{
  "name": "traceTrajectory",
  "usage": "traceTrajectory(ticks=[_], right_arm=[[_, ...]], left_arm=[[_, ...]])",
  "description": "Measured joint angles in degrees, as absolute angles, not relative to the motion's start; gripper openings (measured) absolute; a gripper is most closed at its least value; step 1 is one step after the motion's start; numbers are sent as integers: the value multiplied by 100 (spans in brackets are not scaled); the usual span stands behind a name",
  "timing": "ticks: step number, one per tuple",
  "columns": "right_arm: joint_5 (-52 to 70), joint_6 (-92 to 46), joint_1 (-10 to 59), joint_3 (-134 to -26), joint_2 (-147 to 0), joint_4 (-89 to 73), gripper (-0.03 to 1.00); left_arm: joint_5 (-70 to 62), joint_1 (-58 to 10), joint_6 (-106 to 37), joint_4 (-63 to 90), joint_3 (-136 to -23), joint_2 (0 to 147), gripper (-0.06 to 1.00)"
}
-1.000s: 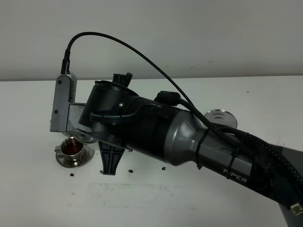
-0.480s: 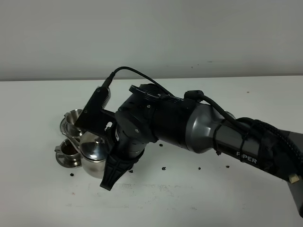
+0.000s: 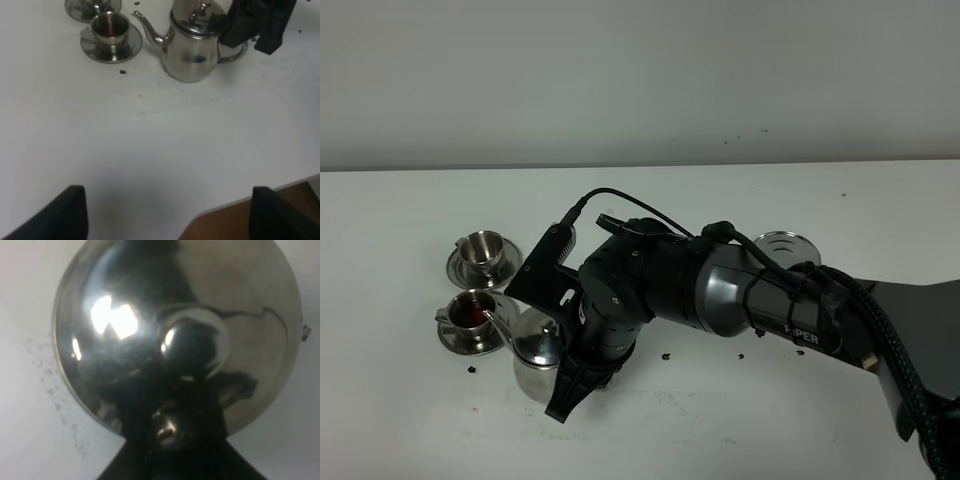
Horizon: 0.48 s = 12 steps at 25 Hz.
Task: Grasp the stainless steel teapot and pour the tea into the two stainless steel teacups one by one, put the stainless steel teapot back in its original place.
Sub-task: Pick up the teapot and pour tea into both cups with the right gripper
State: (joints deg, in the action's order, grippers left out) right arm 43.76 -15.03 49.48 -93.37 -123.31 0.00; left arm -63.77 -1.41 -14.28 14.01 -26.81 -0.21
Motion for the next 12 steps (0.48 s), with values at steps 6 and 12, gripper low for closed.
traceTrajectory(ticks=[6, 12], right_arm=[[4729, -1503, 4943, -9760, -12337, 367, 21], [4927, -1706, 4811, -10624, -12337, 1036, 21]], left_arm=[[-6377, -141, -1428, 1401, -2681, -21, 64], [-6377, -141, -1428, 1401, -2681, -21, 64]])
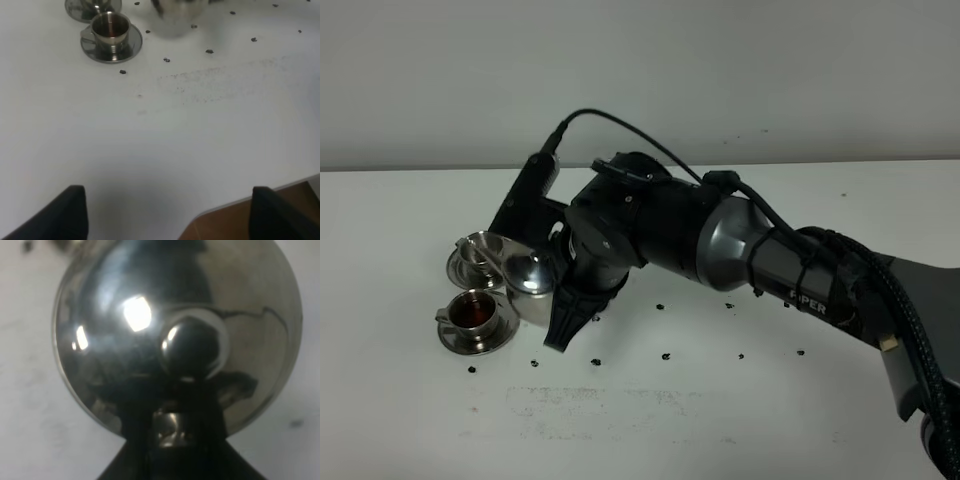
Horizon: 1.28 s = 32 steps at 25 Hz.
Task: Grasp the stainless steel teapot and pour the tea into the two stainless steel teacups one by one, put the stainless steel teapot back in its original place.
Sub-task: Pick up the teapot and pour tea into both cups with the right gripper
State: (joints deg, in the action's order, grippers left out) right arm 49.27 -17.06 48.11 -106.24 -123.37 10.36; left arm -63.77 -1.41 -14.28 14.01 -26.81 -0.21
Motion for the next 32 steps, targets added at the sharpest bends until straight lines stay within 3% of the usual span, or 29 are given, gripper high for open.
traceTrajectory(ticks=[15, 32], right_arm=[[4895, -2331, 4540, -12327, -13655, 2393, 21], [4584, -3099, 4675, -12426, -14163, 3526, 21]], left_arm=[[-6377, -141, -1428, 1401, -2681, -21, 64], [-6377, -141, -1428, 1401, -2681, -21, 64]])
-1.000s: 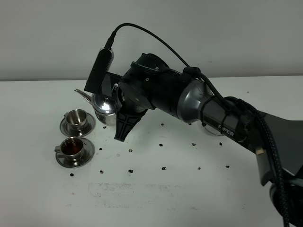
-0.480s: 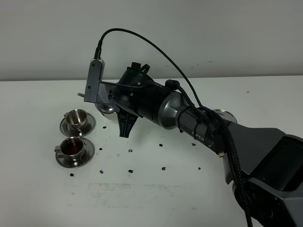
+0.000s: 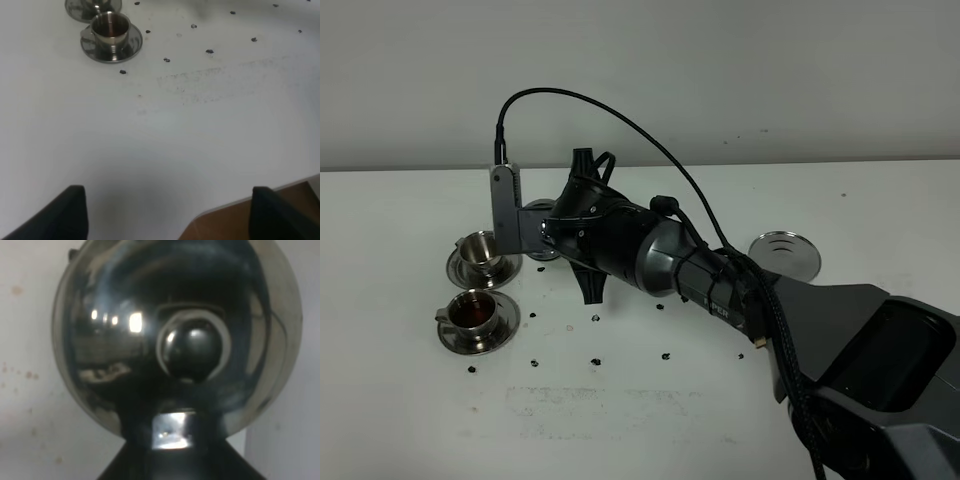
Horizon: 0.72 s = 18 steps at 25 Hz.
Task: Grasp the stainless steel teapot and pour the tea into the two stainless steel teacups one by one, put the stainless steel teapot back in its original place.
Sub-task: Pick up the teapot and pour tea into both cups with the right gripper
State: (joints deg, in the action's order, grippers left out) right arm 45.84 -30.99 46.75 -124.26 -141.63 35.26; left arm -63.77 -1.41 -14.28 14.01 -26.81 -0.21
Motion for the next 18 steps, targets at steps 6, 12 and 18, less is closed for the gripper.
traceTrajectory(ticks=[6, 12, 18], right_arm=[[4534, -3175, 4717, -12426, -14267, 3992, 21], [4453, -3180, 4717, -12426, -14267, 4400, 21], [4188, -3169, 4717, -12426, -14267, 4618, 21]], left_arm=[[-6377, -141, -1423, 1401, -2681, -21, 64], [-6377, -141, -1423, 1401, -2681, -21, 64], [-6377, -141, -1423, 1401, -2681, -21, 64]])
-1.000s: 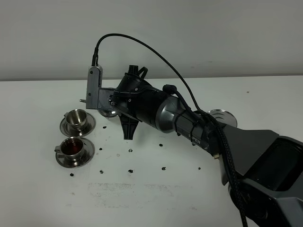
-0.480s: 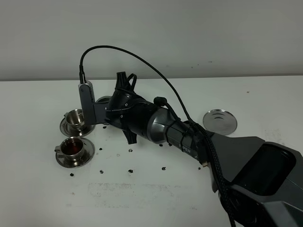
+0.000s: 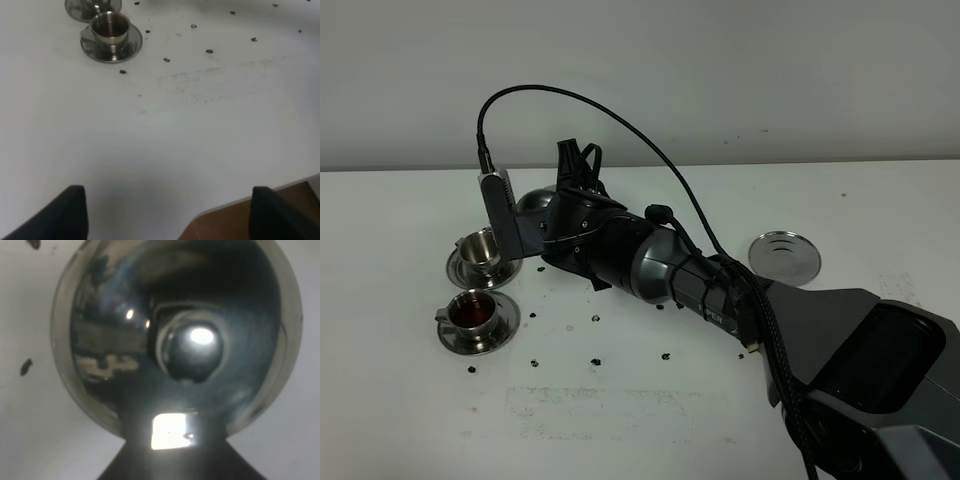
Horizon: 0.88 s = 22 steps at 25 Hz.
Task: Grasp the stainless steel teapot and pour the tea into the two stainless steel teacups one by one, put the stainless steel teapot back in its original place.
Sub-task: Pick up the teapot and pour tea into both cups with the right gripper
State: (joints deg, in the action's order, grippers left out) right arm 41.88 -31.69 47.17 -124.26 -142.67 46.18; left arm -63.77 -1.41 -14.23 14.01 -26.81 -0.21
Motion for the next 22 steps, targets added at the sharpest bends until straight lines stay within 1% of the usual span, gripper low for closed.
traceTrajectory(ticks=[14, 22], right_arm=[[4000, -3163, 4717, -12426, -14407, 4944, 21], [3940, -3169, 4739, -12431, -14500, 5410, 21]], left_arm=[[-6377, -141, -1423, 1401, -2681, -21, 64], [-6377, -141, -1423, 1401, -2681, -21, 64]])
